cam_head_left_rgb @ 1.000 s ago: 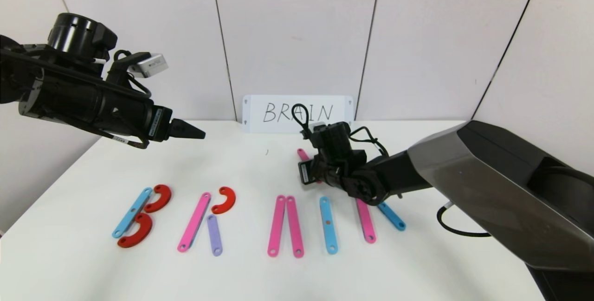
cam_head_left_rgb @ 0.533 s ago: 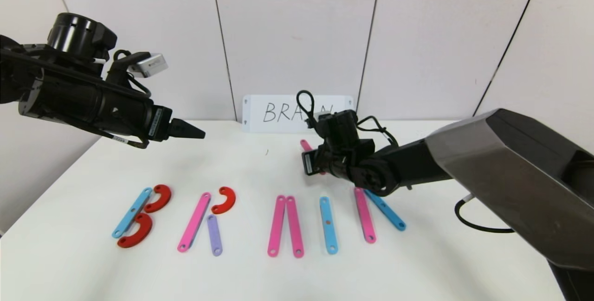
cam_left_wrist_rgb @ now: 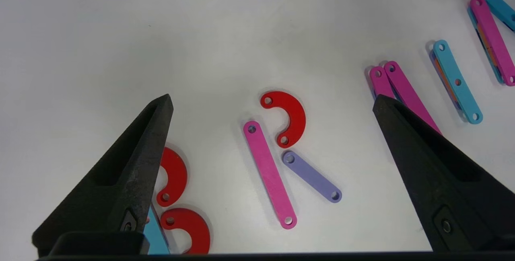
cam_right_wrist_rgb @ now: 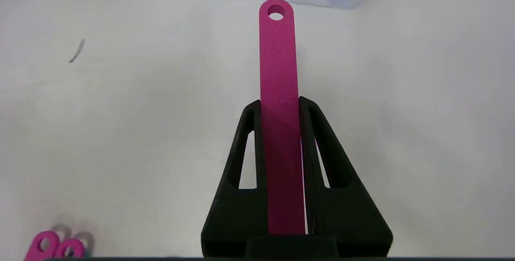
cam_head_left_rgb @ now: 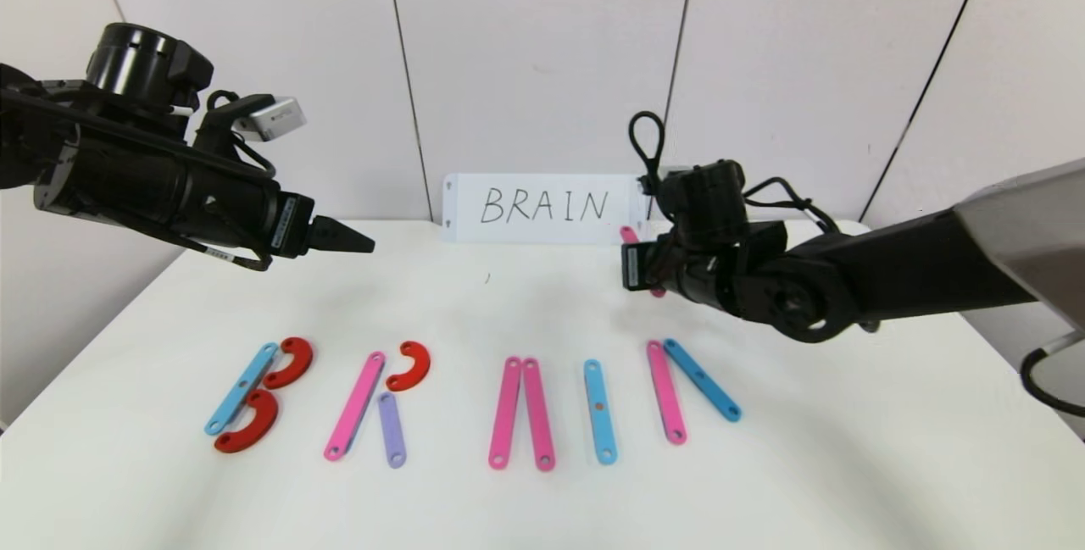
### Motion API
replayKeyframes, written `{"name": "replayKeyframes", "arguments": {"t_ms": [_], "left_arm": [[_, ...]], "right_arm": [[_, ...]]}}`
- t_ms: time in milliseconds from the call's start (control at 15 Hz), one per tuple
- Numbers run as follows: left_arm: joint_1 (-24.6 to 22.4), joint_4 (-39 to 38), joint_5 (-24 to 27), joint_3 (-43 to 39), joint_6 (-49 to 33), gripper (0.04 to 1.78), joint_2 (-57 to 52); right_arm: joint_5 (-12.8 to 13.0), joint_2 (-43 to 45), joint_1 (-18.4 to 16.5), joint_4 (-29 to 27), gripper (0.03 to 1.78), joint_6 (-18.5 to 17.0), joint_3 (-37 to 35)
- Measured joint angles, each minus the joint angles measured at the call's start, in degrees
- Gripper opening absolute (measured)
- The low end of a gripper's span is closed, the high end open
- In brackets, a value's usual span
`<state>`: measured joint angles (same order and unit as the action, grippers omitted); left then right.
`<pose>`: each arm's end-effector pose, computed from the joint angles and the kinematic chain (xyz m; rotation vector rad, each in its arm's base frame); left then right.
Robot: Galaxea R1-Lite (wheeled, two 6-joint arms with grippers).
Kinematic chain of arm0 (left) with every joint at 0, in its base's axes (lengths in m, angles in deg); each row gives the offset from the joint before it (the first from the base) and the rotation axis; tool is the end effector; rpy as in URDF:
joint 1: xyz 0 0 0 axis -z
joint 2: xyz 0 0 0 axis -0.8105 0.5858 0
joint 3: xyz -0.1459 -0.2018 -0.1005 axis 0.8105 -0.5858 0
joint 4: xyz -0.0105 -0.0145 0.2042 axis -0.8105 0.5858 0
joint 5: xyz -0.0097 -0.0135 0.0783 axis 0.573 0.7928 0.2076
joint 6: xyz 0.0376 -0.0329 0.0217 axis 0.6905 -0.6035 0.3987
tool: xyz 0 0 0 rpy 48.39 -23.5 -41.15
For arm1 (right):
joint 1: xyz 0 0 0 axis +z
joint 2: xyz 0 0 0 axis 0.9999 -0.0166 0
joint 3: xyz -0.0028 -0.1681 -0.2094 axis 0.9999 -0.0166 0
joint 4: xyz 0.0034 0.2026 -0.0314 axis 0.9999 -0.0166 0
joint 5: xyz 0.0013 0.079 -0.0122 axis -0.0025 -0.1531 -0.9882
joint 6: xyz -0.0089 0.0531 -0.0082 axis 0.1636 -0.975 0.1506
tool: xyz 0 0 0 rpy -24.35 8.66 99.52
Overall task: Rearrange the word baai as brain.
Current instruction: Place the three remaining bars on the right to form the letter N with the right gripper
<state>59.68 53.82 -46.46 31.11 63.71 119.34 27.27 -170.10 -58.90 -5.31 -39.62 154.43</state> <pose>0.3352 -0.0508 0.2060 0.0630 0.6643 -0.4722 0.3805 0.2027 0.0847 0.0251 0.5002 0.1669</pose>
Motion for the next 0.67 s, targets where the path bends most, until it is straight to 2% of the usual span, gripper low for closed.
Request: {"name": "replayKeyframes", "arguments": {"t_ms": [133, 267, 467, 667], "left_arm": [[0.0, 0.0, 0.0, 0.0, 0.0, 1.74, 0.0], [0.0, 0.0, 0.0, 0.0, 0.0, 1.74, 0.0], [0.0, 0.0, 0.0, 0.0, 0.0, 1.74, 0.0], [0.0, 0.0, 0.0, -0.1, 0.0, 1.74, 0.0]], "right_arm": [[1.6, 3.2, -1.3, 0.0, 0.28, -3.1, -6.0], [2.0, 5.7, -2.2, 0.5, 0.28, -5.6, -11.5], [2.2, 8.1, -3.3, 1.0, 0.28, -8.1, -18.4], [2.1, 9.3, -3.8, 1.4, 0.28, -8.9, -22.9]]}}
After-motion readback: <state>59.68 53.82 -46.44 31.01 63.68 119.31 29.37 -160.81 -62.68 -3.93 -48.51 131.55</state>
